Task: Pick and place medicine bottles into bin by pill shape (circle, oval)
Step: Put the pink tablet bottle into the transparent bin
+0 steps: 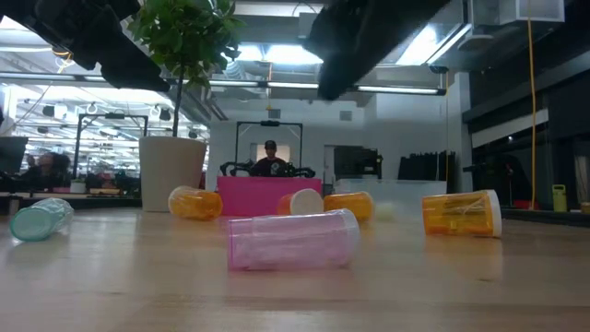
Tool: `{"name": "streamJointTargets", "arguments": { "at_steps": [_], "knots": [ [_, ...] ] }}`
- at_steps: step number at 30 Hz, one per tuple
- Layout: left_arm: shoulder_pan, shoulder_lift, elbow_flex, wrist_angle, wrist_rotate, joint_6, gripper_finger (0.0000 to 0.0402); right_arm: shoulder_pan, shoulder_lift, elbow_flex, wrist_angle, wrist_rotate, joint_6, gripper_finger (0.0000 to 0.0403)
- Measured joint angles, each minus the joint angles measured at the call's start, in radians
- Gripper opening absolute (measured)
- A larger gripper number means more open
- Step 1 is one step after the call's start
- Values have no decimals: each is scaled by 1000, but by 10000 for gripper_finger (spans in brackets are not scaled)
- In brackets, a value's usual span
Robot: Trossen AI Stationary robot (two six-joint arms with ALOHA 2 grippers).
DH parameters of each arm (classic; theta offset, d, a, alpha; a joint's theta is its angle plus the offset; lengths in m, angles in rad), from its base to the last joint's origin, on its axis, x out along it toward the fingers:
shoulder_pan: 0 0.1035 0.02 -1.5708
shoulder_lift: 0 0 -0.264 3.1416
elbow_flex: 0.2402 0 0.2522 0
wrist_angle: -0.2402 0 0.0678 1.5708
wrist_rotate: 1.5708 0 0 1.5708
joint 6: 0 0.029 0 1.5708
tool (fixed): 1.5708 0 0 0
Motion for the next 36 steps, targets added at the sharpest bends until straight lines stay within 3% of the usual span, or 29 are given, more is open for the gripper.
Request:
{"name": "streamJointTargets", "arguments": {
  "at_steps": [18,27,32,36],
  "knots": [
    [0,0,0,2,0,-7,265,-11,178,-2,103,-126,15,208],
    [0,0,0,0,0,-8,265,-52,190,-2,147,-130,-36,208],
    [0,0,0,1,0,-8,265,-93,190,-2,175,-98,100,208],
    [0,0,0,2,0,-9,265,-113,189,-2,155,71,101,208]
  ]
}}
